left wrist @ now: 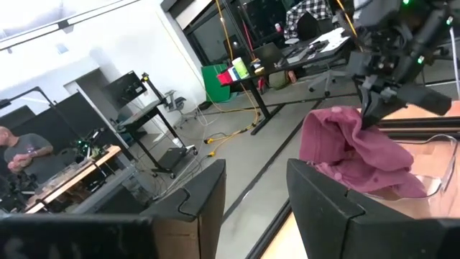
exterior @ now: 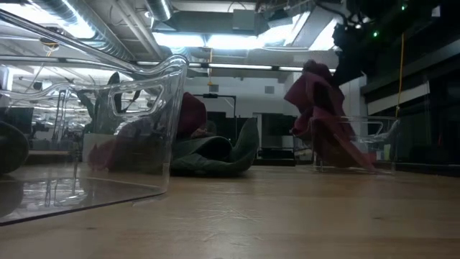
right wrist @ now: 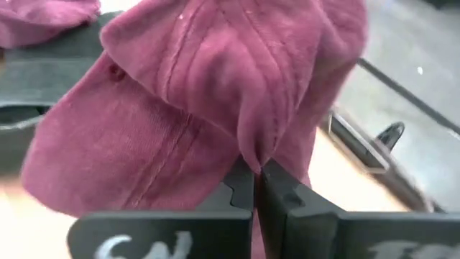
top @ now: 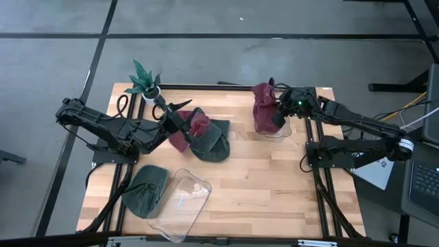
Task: Pick & Place hat
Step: Put the bottom red cap into the top transparent bin
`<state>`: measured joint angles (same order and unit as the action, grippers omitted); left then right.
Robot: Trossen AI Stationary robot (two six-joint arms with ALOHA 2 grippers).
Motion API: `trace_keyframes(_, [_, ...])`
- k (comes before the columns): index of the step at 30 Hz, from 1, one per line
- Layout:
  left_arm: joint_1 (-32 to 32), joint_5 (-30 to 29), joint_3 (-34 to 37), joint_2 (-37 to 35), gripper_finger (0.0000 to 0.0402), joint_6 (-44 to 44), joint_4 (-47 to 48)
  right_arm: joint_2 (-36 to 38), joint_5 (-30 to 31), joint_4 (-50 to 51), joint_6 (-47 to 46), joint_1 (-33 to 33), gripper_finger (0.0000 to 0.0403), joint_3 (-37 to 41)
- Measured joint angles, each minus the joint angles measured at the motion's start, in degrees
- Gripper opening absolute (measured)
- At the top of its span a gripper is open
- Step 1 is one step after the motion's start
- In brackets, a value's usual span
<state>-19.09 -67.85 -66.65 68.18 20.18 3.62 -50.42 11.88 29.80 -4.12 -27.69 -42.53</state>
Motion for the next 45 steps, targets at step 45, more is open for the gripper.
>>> trace_keyframes(45, [0.00,0.00,0.00,0.00,0.0143,0.00,0.00,3.59,8.94,7.98,-7.65,-0.65,0.0003,-7.56])
